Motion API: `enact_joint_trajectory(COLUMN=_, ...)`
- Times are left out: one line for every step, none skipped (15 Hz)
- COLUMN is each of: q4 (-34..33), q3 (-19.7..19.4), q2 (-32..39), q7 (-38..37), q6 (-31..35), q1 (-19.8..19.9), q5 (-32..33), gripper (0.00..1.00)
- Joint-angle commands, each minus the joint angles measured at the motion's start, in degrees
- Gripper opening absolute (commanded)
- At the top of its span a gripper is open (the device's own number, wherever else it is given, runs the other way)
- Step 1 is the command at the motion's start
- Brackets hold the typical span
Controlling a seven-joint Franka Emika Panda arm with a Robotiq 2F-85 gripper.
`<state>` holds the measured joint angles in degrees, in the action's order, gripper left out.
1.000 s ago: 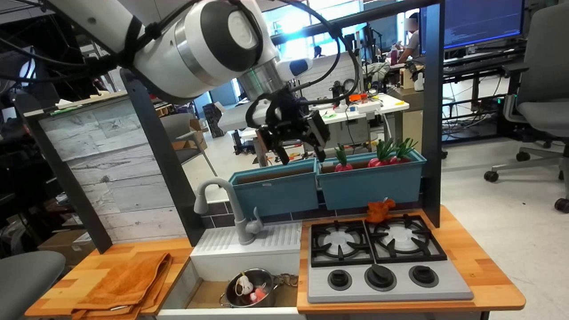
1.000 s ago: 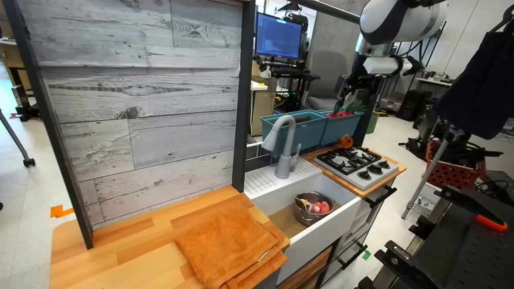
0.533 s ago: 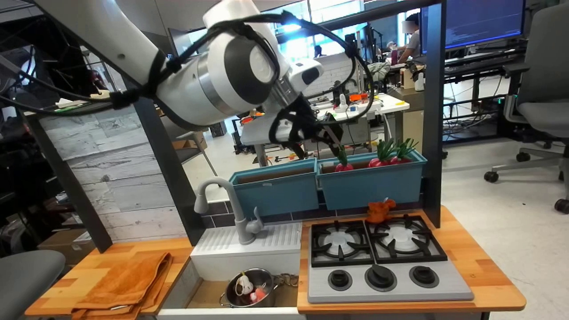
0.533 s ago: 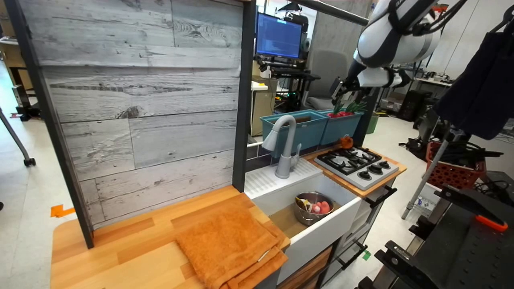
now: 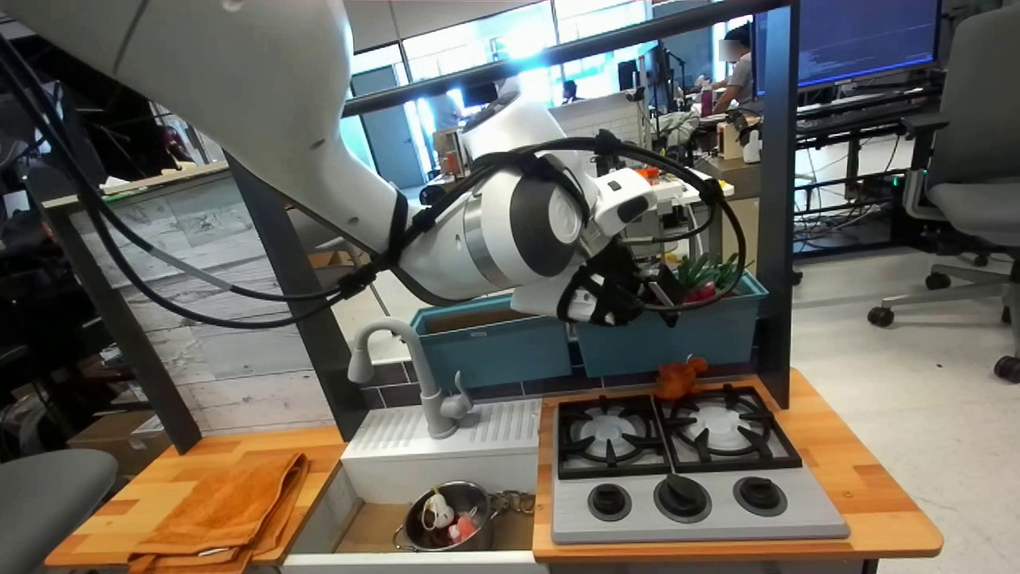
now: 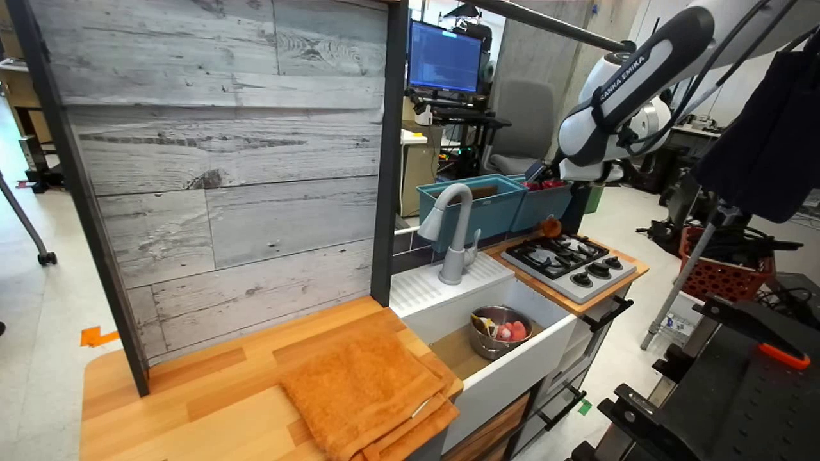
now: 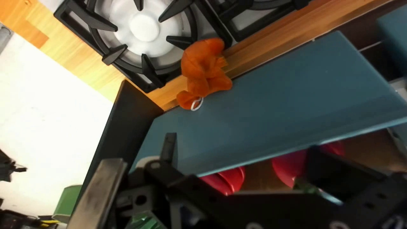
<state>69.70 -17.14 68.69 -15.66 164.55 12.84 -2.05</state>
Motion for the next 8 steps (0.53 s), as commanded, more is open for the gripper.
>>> enact_joint_trajectory(q4=-12.5, q3=-1.9, q2=7.2, q7=-3.9, q6=-9.8, q1=1.7, q5=-0.8, gripper=1.0)
enact_joint_trajectory(q4=-13.8, q3=-1.5, q2=7.6, q7=-4.2, q6=-11.2, q1=2.2, q5=-0.8, gripper=1.0)
enact_joint_trajectory(q4=-12.8, q3=0.6, q2=6.0, q7=-2.7, q6=-11.4, q1=3.0, q5=-1.3, gripper=1.0)
enact_joint_trajectory(q4=-13.2, q3=2.1, q2=5.4, q7=-1.5, q6=-11.4, q1=3.9, q5=-1.6, gripper=1.0)
enact_joint_trajectory(q4=-11.3, q3=4.2, q2=3.1, q7=0.0, q6=-10.3, q1=4.4, q5=-2.1, gripper=1.0)
enact_joint_trajectory(q4=-10.0, q3=6.2, q2=1.4, q7=1.5, q6=-9.5, q1=5.1, q5=-2.5, gripper=1.0)
enact_joint_trajectory(q4=-7.9, q3=8.0, q2=-1.1, q7=3.4, q6=-9.1, q1=5.6, q5=-2.5, gripper=1.0)
enact_joint_trajectory(q4=-5.7, q3=9.6, q2=-3.4, q7=5.5, q6=-8.8, q1=6.2, q5=-2.3, gripper=1.0)
